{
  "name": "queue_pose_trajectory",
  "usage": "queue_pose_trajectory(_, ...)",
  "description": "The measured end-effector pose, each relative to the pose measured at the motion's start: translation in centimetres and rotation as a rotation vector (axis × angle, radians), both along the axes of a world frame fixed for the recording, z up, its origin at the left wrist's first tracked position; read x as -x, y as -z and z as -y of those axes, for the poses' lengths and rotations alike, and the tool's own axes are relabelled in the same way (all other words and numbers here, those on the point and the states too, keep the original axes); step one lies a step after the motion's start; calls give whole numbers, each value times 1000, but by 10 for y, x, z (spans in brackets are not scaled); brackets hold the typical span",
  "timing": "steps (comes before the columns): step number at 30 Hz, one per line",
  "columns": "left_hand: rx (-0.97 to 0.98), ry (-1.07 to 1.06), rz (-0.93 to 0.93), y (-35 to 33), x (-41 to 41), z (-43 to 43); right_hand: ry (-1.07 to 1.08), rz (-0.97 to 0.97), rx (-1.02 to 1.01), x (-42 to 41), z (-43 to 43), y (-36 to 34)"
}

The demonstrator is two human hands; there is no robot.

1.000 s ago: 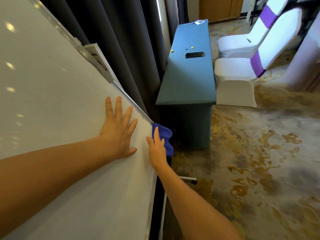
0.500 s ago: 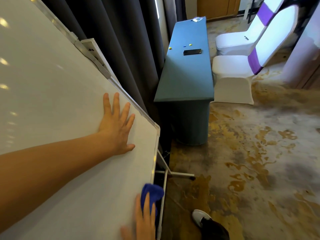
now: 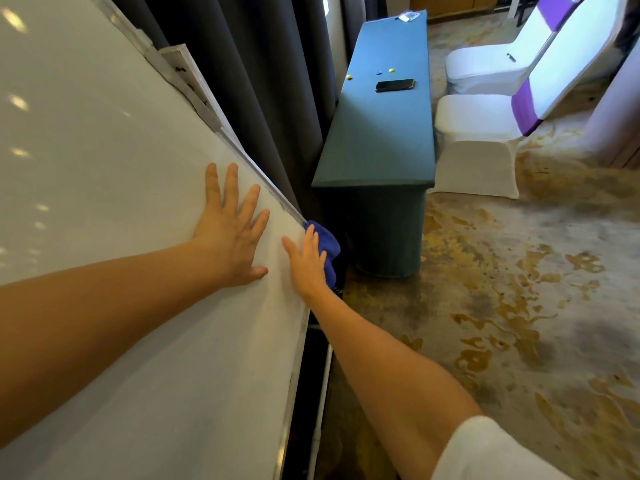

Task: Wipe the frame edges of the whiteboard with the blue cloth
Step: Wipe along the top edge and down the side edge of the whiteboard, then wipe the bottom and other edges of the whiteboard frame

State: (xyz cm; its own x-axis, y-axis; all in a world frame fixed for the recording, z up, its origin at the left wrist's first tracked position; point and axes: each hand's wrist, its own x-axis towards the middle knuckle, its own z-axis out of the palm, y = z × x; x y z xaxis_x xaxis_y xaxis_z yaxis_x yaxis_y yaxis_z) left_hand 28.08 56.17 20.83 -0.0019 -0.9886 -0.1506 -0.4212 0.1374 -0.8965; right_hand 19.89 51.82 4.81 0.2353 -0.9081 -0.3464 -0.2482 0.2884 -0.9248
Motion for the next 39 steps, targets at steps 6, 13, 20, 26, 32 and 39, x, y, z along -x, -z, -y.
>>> queue_pose_trajectory(6,-31,34,-16,3,-5,-5,-10,349,-103,18,-108,19)
queue_pose_trajectory(13,-30,73,-42,-7,-3,4,226,695,-694,44,-188,18)
queue_pose_trajectory(20,-111,11,-149,5,25,-9,264,521,-823,85,-127,19)
queue_pose_trajectory(26,-190,-22,-485,22,51,-36,-169,586,-985,77,-52,41)
queue_pose_trajectory(32,-104,-314,-723,55,94,-152,-412,588,-1007,83,-56,66)
queue_pose_trajectory(39,244,-877,-1043,116,186,-230,-570,464,-1017,116,-44,56)
